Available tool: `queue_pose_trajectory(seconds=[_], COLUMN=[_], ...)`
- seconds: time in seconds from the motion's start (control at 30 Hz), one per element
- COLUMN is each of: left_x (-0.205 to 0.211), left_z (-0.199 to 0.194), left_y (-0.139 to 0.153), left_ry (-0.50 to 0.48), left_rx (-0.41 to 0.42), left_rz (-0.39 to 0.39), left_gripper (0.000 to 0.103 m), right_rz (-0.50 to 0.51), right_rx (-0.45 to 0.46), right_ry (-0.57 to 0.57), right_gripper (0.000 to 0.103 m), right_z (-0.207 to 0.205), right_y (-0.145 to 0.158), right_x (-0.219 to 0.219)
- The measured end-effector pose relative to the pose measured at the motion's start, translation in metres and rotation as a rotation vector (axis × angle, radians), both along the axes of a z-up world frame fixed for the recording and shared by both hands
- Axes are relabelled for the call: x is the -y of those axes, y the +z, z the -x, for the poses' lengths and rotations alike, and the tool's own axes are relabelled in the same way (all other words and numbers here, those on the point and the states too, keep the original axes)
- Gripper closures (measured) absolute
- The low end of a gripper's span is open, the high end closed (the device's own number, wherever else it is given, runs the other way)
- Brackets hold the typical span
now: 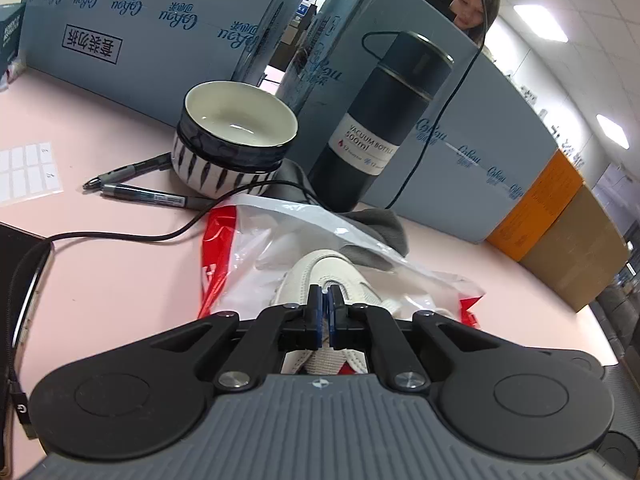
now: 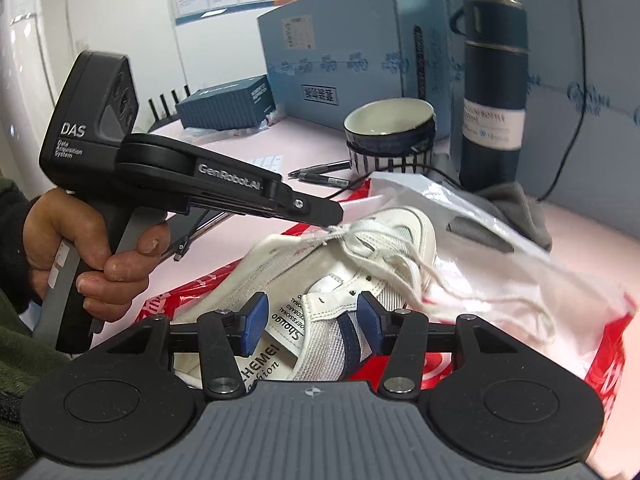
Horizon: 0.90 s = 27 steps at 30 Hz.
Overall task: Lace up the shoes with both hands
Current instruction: 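Pull the lace up and away from the sneaker with the left gripper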
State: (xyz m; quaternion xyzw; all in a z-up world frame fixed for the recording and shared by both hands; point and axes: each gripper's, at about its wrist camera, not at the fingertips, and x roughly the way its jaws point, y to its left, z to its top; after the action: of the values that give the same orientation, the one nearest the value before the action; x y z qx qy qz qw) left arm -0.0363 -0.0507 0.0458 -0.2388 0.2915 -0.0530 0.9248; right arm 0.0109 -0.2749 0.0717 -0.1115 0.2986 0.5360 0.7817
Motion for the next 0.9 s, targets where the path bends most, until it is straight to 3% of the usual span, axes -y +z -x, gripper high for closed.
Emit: queue_pose_trajectory(seconds=[0.1,0.27,0.4,0.47,0.53,0.57,0.9], left_x=[0.000,0.004,0.008,0.009,0.009,0.009,0.013], left_z=[0.000,0.003,0.006,0.006,0.005,0.005,0.006], left_y=[-0.001,0.002,0.005,0.003,0.002,0.002,0.003], left_ry=[0.007,0.007,-0.003,-0.012,-0.017,-0.014,-0.008], left_rx=[0.000,0.001,0.010,0.011,0.005,0.008,0.010], left_rz=[0.013,0.004,-0.007,0.005,0.013,0.012,-0.023], left_gripper=[0.098,0.077,0.073,0.080,0.098,0.100,0.101], right_rz=[-0.001,-0.004,-0.008,-0.011,-0.013,-0.015,0.004], right_rx=[-0.007,-0.015,-0.022,-0.025,-0.028,-0.032,0.001], right_ry=[0.004,0.004,0.004,0.004,0.004,0.005,0.035], right_gripper=[0.052,0.051,0.049,0.048,0.047,0.046,0.041], right_z=[-0.001,-0.002,-0.002,-0.002,-0.002,-0.002,0.000], right_y=[-0.001,-0.002,-0.002,-0.003,-0.003,-0.003,0.001], right_x=[-0.001,-0.001,-0.001,-0.001,-0.001,-0.001,-0.007])
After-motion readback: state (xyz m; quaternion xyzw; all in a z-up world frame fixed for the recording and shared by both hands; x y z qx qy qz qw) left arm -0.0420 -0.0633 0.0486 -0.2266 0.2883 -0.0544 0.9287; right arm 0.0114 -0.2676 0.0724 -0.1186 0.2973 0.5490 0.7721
